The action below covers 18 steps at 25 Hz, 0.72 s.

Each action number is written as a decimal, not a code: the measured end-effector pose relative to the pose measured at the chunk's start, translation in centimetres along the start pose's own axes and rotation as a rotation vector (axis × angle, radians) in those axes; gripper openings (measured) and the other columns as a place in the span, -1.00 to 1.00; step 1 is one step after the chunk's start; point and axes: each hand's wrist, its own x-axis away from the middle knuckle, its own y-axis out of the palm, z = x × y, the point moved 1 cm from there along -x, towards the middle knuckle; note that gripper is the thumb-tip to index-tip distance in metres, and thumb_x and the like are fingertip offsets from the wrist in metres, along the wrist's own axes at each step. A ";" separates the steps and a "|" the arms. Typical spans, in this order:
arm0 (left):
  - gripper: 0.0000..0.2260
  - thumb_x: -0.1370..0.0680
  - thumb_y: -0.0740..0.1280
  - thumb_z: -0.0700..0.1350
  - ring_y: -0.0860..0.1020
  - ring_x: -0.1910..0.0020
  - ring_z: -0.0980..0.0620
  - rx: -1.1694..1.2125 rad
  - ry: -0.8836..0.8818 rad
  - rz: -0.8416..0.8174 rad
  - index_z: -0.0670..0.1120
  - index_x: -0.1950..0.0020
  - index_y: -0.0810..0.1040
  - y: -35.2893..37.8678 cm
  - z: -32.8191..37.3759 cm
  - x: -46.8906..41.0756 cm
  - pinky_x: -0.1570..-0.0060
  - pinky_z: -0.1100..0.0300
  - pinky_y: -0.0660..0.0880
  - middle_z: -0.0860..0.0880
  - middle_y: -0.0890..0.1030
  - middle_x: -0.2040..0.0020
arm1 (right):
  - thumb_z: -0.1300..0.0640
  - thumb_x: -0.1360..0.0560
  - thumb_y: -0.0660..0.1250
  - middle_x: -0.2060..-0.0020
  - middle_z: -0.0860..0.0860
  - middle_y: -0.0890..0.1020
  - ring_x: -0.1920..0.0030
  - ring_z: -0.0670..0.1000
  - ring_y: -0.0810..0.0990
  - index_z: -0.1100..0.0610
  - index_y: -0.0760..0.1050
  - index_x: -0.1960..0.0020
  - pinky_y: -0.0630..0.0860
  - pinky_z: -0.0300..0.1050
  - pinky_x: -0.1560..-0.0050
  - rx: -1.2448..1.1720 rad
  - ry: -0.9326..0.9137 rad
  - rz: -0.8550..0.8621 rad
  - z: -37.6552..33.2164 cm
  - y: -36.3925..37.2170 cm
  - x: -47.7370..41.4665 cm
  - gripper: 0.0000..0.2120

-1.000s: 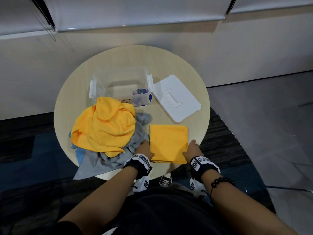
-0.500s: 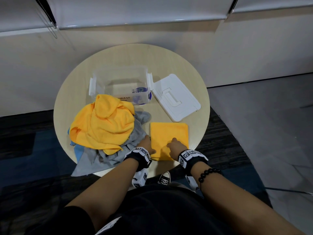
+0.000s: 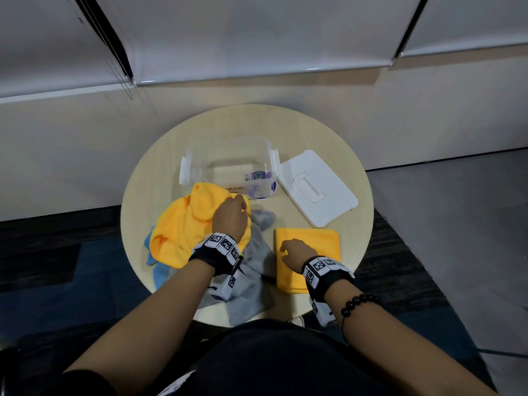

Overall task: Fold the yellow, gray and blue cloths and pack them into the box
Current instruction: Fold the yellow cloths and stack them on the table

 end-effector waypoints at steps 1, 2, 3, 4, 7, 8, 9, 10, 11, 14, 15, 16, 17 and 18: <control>-0.80 -0.54 0.28 -0.26 0.48 -0.07 -0.21 -0.107 0.002 0.057 -0.12 -0.15 0.50 -0.7 -1.2 -0.1 0.02 -0.01 0.37 -0.17 0.52 -0.09 | 0.14 -0.66 0.16 -0.36 0.13 0.48 -0.33 0.18 0.48 0.14 0.44 -0.38 0.49 0.05 -0.25 -0.036 -0.014 0.029 -1.3 -0.5 -0.2 -0.68; -0.72 -0.49 0.29 -0.30 0.44 -0.11 -0.22 -0.219 -0.019 0.099 -0.11 -0.19 0.47 -1.3 -2.4 -0.1 -0.04 -0.02 0.33 -0.17 0.48 -0.13 | 0.13 -0.66 0.17 -0.34 0.14 0.51 -0.31 0.18 0.50 0.14 0.45 -0.35 0.50 0.06 -0.24 -0.073 -0.029 0.056 -2.7 -1.0 -0.5 -0.70; -0.66 -0.45 0.30 -0.31 0.41 -0.12 -0.22 -0.297 -0.046 0.126 -0.12 -0.21 0.44 -1.7 -3.5 0.0 -0.07 -0.03 0.32 -0.18 0.45 -0.16 | 0.14 -0.65 0.18 -0.32 0.14 0.53 -0.28 0.17 0.52 0.13 0.47 -0.34 0.51 0.06 -0.23 -0.115 -0.038 0.076 -3.9 -1.5 -0.7 -0.71; -0.62 -0.44 0.30 -0.31 0.39 -0.14 -0.22 -0.342 -0.070 0.127 -0.12 -0.24 0.41 -2.0 -4.5 0.0 -0.10 -0.03 0.31 -0.19 0.43 -0.19 | 0.14 -0.65 0.18 -0.29 0.14 0.55 -0.25 0.17 0.54 0.13 0.48 -0.32 0.52 0.06 -0.21 -0.159 -0.046 0.092 -5.0 -2.0 -1.0 -0.72; -0.74 -0.57 0.25 -0.23 0.42 -0.19 -0.20 -0.344 -0.105 0.092 -0.11 -0.25 0.44 -2.6 -6.8 -0.2 -0.16 -0.04 0.30 -0.15 0.48 -0.20 | 0.16 -0.64 0.19 -0.27 0.11 0.58 -0.25 0.15 0.56 0.09 0.49 -0.35 0.51 0.03 -0.23 -0.268 -0.068 0.147 -7.6 -3.6 -1.4 -0.69; -0.81 -0.63 0.22 -0.17 0.44 -0.20 -0.19 -0.281 -0.106 0.117 -0.09 -0.24 0.47 -3.2 -7.2 -0.4 -0.18 -0.04 0.29 -0.14 0.53 -0.18 | 0.15 -0.63 0.21 -0.27 0.09 0.57 -0.26 0.14 0.55 0.07 0.48 -0.36 0.50 0.04 -0.25 -0.294 -0.083 0.189 -8.2 -4.2 -1.5 -0.68; -0.83 -0.67 0.20 -0.12 0.46 -0.19 -0.19 -0.159 -0.099 0.175 -0.09 -0.22 0.50 -4.1 -7.3 -0.6 -0.18 -0.04 0.28 -0.12 0.57 -0.15 | 0.14 -0.62 0.23 -0.28 0.08 0.57 -0.26 0.13 0.55 0.07 0.48 -0.37 0.49 0.05 -0.26 -0.323 -0.109 0.246 -8.8 -4.8 -1.6 -0.67; -0.84 -0.69 0.19 -0.09 0.49 -0.14 -0.18 -0.001 -0.071 0.241 -0.09 -0.19 0.52 -5.3 -7.2 -0.9 -0.16 -0.04 0.29 -0.11 0.60 -0.09 | 0.14 -0.62 0.25 -0.29 0.08 0.55 -0.28 0.12 0.54 0.07 0.46 -0.39 0.49 0.06 -0.28 -0.365 -0.145 0.307 -9.4 -5.5 -1.6 -0.66; -0.84 -0.69 0.19 -0.08 0.52 -0.07 -0.16 0.166 -0.018 0.298 -0.09 -0.16 0.51 -6.5 -6.9 -0.8 -0.10 -0.01 0.31 -0.09 0.61 -0.02 | 0.13 -0.62 0.27 -0.33 0.08 0.52 -0.31 0.10 0.53 0.07 0.43 -0.42 0.47 0.02 -0.31 -0.427 -0.192 0.364 -9.9 -6.3 -1.5 -0.63; -0.89 -0.68 0.23 -0.02 0.51 0.22 0.11 0.517 0.158 0.382 -0.03 -0.09 0.50 -11.3 -5.3 -0.4 0.21 0.20 0.37 0.10 0.55 0.20 | 0.06 -0.62 0.33 -0.43 0.00 0.41 -0.42 -0.07 0.40 0.02 0.32 -0.51 0.32 -0.29 -0.31 -0.594 -0.391 0.529 -12.0 -9.4 -0.2 -0.52; -0.90 -0.67 0.25 -0.01 0.48 0.26 0.18 0.563 0.215 0.380 0.00 -0.07 0.50 -13.0 -4.6 -0.3 0.27 0.29 0.36 0.13 0.53 0.23 | 0.05 -0.62 0.34 -0.43 -0.03 0.40 -0.42 -0.12 0.37 0.00 0.32 -0.52 0.30 -0.35 -0.32 -0.631 -0.459 0.573 -12.9 -10.5 0.3 -0.51; -0.92 -0.66 0.26 0.00 0.48 0.26 0.20 0.595 0.270 0.364 0.02 -0.05 0.50 -14.6 -4.1 -0.1 0.28 0.35 0.35 0.13 0.53 0.24 | 0.05 -0.62 0.34 -0.40 -0.04 0.43 -0.40 -0.14 0.38 0.01 0.36 -0.49 0.32 -0.36 -0.33 -0.664 -0.514 0.615 -13.9 -11.6 0.8 -0.54; -0.93 -0.66 0.28 -0.01 0.48 0.25 0.20 0.619 0.323 0.347 0.02 -0.04 0.51 -16.0 -3.6 0.0 0.26 0.37 0.36 0.13 0.54 0.22 | 0.07 -0.62 0.34 -0.34 -0.03 0.50 -0.35 -0.13 0.44 0.04 0.43 -0.43 0.37 -0.31 -0.34 -0.687 -0.551 0.662 -14.7 -12.6 1.3 -0.61; -0.93 -0.65 0.29 -0.02 0.49 0.23 0.20 0.638 0.366 0.339 0.01 -0.03 0.52 -17.3 -3.0 0.2 0.24 0.37 0.37 0.13 0.55 0.21 | 0.10 -0.63 0.33 -0.24 -0.01 0.57 -0.27 -0.11 0.50 0.09 0.50 -0.33 0.43 -0.22 -0.30 -0.701 -0.568 0.709 -15.4 -13.5 1.7 -0.71</control>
